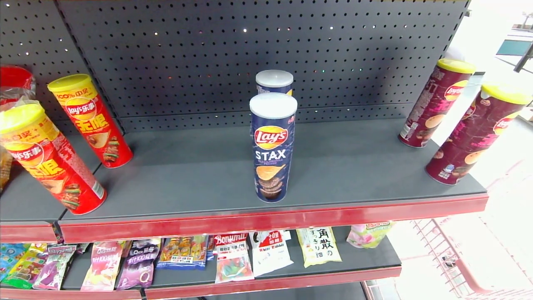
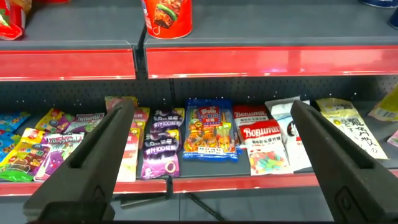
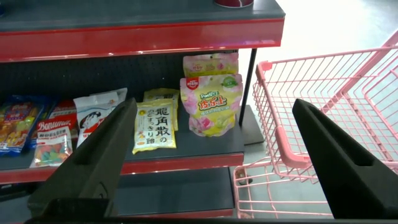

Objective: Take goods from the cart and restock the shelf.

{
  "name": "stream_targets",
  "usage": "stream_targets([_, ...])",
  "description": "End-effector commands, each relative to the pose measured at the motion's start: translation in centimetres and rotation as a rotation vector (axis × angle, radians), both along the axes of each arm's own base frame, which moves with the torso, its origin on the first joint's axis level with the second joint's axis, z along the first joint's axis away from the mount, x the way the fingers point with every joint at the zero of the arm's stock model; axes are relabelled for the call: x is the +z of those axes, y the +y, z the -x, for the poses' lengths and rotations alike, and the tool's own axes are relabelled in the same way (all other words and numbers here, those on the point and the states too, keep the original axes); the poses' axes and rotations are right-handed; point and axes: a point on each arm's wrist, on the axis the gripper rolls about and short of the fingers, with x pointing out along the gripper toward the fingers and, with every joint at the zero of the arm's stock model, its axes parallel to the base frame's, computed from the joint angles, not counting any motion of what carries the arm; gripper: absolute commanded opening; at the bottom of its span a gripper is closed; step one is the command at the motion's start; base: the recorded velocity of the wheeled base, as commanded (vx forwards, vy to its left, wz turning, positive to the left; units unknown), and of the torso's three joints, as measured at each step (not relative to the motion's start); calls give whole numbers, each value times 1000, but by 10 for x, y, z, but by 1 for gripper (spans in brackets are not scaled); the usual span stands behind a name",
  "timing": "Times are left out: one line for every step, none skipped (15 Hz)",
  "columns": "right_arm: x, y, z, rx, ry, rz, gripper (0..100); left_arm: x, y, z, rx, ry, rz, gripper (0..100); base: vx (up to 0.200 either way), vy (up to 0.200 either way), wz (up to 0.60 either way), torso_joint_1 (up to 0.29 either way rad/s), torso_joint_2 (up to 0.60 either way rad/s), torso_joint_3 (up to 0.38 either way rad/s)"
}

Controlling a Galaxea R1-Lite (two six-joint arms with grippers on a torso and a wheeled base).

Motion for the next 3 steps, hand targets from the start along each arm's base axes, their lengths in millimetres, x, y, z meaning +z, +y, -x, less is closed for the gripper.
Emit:
stream_targets([0, 0, 0, 0, 1, 0, 100, 0, 0, 0, 0, 1, 1, 100, 0, 0, 0, 0, 0, 0])
stream_targets([0, 0, 0, 0, 1, 1, 100, 0, 0, 0, 0, 1, 1, 100, 0, 0, 0, 0, 0, 0])
stream_targets([0, 0, 0, -1, 1, 1, 100, 0, 0, 0, 2, 1, 1, 100, 0, 0, 0, 0, 0, 0])
